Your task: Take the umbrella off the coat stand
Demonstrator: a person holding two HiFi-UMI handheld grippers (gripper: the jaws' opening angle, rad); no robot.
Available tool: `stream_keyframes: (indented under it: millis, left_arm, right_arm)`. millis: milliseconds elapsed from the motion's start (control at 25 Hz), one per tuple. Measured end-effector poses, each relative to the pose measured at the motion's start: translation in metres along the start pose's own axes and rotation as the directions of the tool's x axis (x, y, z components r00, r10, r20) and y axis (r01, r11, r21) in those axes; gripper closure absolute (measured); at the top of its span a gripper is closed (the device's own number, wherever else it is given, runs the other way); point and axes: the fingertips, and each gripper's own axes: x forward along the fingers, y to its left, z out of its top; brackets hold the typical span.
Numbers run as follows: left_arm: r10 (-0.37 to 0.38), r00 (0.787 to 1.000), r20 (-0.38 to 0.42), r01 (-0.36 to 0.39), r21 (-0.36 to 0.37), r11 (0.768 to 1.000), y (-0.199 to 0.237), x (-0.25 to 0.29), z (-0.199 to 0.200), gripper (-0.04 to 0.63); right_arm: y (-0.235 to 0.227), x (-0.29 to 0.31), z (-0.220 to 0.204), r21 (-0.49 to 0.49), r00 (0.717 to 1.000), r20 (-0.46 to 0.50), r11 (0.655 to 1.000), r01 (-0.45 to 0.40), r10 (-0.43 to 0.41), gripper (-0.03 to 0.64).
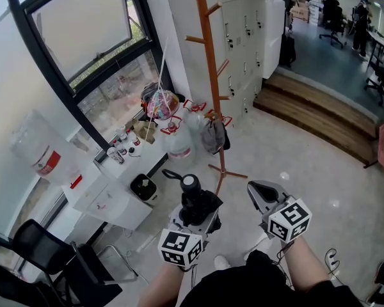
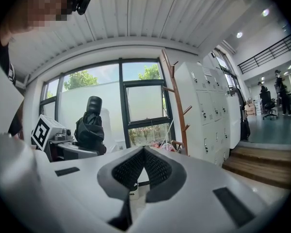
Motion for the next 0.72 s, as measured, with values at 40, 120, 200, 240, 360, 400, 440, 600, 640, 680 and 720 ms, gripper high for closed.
stream_keyframes:
  millis: [40, 120, 200, 240, 360, 400, 440, 600, 640, 680, 720]
  left_arm:
    - [0.001, 1.000, 0.001, -0.001, 0.002, 1.000, -0.0009, -0.0002, 0.0003, 0.331]
    - [0.003, 1.000, 0.003, -0.003, 0.004, 1.000, -0.0018, -0.0007, 0.0009, 0.331]
    - [0.006, 1.000, 0.003, -0.006, 0.004, 1.000, -0.0020, -0.0018, 0.0013, 0.331]
    - [0.007, 1.000, 0.003, -0.007, 0.004, 1.000, -0.0022, -0.0024, 0.0016, 0.331]
    - [0.009, 1.000, 0.004, -0.009, 0.006, 1.000, -0.0037, -0.0031, 0.0029, 0.331]
    - [0.010, 1.000, 0.005, -0.010, 0.007, 1.000, -0.0042, -0.0029, 0.0030, 0.331]
    - [0.010, 1.000, 0.005, -0.010, 0.008, 1.000, -0.0047, -0.0025, 0.0031, 0.331]
    - [0.011, 1.000, 0.004, -0.011, 0.007, 1.000, -0.0069, -0.0019, 0.0037, 0.331]
    - [0.012, 1.000, 0.004, -0.012, 0.007, 1.000, -0.0072, -0.0017, 0.0040, 0.331]
    - [0.012, 1.000, 0.004, -0.012, 0.007, 1.000, -0.0069, -0.0017, 0.0040, 0.331]
    - [0.013, 1.000, 0.005, -0.013, 0.007, 1.000, -0.0061, -0.0018, 0.0039, 0.331]
  right_arm:
    - [0.0000, -0.0011, 0.0003, -0.002, 1.000, 0.001, 1.000, -0.001, 0.001, 0.563]
    - [0.0003, -0.0022, 0.0010, -0.006, 1.000, 0.003, 1.000, -0.002, 0.002, 0.563]
    - [0.0012, -0.0025, 0.0019, -0.009, 1.000, 0.004, 1.000, -0.005, 0.005, 0.563]
    - [0.0014, -0.0027, 0.0024, -0.011, 1.000, 0.004, 1.000, -0.005, 0.005, 0.563]
    - [0.0011, -0.0040, 0.0037, -0.012, 1.000, 0.007, 1.000, -0.005, 0.005, 0.563]
    - [0.0009, -0.0044, 0.0039, -0.013, 1.000, 0.008, 1.000, -0.006, 0.006, 0.563]
    - [0.0008, -0.0046, 0.0038, -0.013, 1.000, 0.009, 1.000, -0.007, 0.007, 0.563]
    - [0.0004, -0.0054, 0.0040, -0.011, 1.000, 0.009, 1.000, -0.009, 0.009, 0.563]
    - [0.0000, -0.0056, 0.0043, -0.010, 1.000, 0.009, 1.000, -0.009, 0.009, 0.563]
    - [-0.0003, -0.0054, 0.0045, -0.010, 1.000, 0.010, 1.000, -0.008, 0.008, 0.563]
    - [-0.0001, -0.0049, 0.0047, -0.010, 1.000, 0.011, 1.000, -0.008, 0.008, 0.563]
